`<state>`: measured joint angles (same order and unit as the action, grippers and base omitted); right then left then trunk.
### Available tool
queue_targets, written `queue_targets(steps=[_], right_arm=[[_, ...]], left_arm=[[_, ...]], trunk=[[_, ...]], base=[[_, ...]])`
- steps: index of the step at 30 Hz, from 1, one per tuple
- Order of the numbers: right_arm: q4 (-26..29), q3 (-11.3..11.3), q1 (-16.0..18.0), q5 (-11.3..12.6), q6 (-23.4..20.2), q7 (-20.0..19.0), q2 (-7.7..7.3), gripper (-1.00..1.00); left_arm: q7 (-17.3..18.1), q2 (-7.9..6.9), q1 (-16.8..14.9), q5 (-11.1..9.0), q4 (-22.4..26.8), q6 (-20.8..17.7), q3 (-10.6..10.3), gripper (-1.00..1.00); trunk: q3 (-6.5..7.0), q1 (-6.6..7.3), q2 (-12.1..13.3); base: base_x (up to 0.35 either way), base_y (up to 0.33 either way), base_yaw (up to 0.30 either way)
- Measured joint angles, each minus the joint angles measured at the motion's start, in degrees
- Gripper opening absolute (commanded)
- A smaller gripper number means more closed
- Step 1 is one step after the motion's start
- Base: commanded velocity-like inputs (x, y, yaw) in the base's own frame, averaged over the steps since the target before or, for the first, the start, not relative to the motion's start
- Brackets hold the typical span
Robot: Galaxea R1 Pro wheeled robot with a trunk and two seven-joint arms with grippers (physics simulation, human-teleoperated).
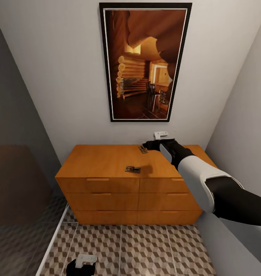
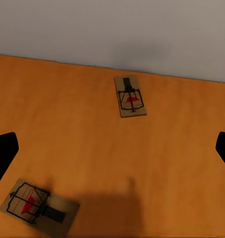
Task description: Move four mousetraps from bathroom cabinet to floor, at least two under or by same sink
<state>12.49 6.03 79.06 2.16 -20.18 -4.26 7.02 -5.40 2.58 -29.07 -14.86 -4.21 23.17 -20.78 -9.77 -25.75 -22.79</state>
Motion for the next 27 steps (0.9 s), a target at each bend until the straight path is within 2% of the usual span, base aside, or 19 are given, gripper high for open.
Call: queue_targets(steps=[12, 27], right_arm=[[-1.29, -0.04, -0.01, -0.02, 2.41, 1.39, -0.12, 1.00], [-1.41, -0.05, 0.01, 0.23, 2.89, 6.93, 0.33, 1.00]], left_arm=[[0.00, 0.00, 0.00, -0.01, -0.02, 0.00, 0.00, 1.00], [0.00, 0.00, 0.00, -0.01, -0.01, 0.00, 0.00, 1.00]], trunk=[[0.00, 0.00, 0.00], [0.00, 0.00, 0.00]], base=[[0.000, 0.000, 0.000], [0.000, 0.000, 0.000]])
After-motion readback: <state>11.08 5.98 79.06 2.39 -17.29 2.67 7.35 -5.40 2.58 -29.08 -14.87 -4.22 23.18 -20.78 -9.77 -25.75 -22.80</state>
